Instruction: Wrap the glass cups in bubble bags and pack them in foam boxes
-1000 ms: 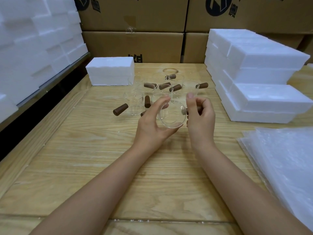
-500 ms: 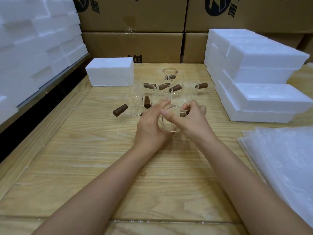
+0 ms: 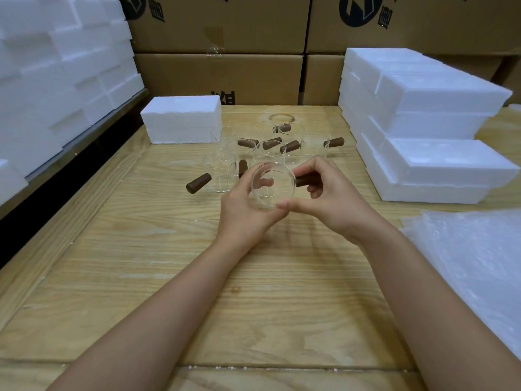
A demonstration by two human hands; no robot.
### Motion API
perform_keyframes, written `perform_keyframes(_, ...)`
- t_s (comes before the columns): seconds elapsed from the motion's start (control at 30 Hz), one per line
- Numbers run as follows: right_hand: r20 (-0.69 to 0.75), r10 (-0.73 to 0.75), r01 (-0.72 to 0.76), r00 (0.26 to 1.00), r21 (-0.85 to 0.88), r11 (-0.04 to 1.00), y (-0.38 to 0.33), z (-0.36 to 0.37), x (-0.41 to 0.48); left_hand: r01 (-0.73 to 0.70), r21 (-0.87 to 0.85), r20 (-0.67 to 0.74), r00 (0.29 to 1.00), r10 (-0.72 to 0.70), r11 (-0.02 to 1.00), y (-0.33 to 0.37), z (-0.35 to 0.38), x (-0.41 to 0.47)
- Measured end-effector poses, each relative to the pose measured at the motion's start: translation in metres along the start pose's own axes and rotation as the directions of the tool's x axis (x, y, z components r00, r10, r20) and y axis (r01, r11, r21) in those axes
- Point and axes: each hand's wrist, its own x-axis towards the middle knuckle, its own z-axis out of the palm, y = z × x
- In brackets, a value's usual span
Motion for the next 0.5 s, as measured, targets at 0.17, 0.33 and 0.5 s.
perform_keyframes(0.17, -0.003, 0.037, -0.035, 0.999, 0.253, 0.967, 0.004, -0.002, 0.001, -0.016, 0.022, -0.012, 1.000, 0.016, 1.000, -0.003, 0.001, 0.000)
perform_keyframes(0.33, -0.100, 0.113, -0.074, 0.989, 0.331, 0.941, 0.006, 0.002, 0.004, -0.076, 0.113, -0.010, 0.997, 0.078, 0.991, -0.005, 0.002, 0.000)
perform_keyframes(0.5, -0.226, 0.258, -0.153, 0.939, 0.396, 0.905, 0.008, 0.015, 0.006, -0.165, 0.238, 0.027, 0.986, 0.163, 0.957, -0.002, 0.005, -0.003)
